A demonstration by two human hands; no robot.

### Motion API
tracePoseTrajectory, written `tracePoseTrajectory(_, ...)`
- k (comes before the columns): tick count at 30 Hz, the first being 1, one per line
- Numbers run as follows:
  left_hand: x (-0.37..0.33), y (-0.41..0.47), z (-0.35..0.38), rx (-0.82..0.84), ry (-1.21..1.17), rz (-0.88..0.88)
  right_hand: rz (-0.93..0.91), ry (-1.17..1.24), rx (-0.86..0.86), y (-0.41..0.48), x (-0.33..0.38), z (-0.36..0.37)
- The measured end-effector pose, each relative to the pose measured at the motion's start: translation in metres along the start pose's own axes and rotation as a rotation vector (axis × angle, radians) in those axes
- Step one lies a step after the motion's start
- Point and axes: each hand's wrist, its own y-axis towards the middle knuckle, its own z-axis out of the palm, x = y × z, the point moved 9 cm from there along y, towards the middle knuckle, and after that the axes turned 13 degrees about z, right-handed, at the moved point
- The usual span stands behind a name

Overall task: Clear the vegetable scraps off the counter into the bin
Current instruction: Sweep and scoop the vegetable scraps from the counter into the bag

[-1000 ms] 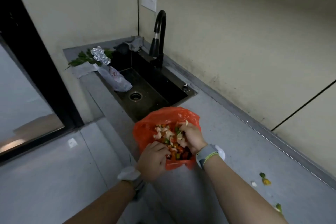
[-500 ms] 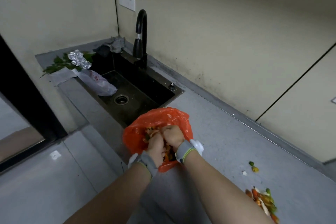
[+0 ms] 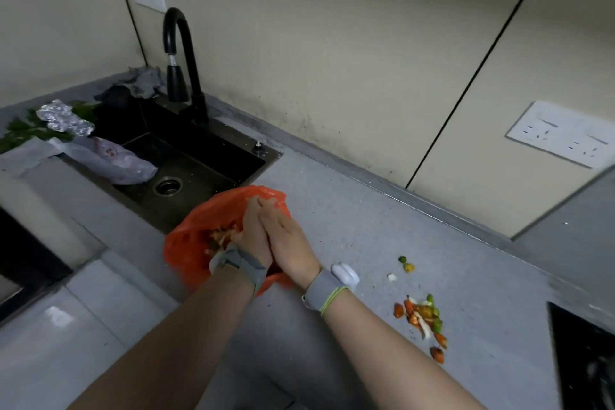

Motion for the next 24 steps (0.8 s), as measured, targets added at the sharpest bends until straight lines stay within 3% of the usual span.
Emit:
tracePoseTrajectory(3, 0.009, -0.012, 0.046, 0.099, -0.208, -0.112, 0.002, -0.142, -0.026, -0.009, -0.038, -0.039)
tracePoseTrajectory(6, 0.031, -0.006, 0.087, 0.205, -0.25, -0.216, 0.146, -0.173, -0.222, -0.025, -0.103, -0.102)
tracePoseTrajectory(10, 0.081, -0.04, 0.131, 0.393, 0.096, -0.078, 0.292, -0.242, -0.386, -0.08, -0.199, -0.171)
tracePoseTrajectory(16, 0.176, -0.098, 0.149, 0.885, 1.025, 0.184, 0.513, -0.376, -0.634, -0.203, -0.315, -0.248)
tracePoseTrajectory(20, 0.207, -0.115, 0.15, 0.943, 1.27, 0.221, 0.689, -0.429, -0.839, -0.298, -0.365, -0.276)
tracePoseTrajectory(24, 0.219, -0.119, 0.152, 0.907, 1.402, 0.253, 0.888, -0.493, -0.876, -0.347, -0.39, -0.265)
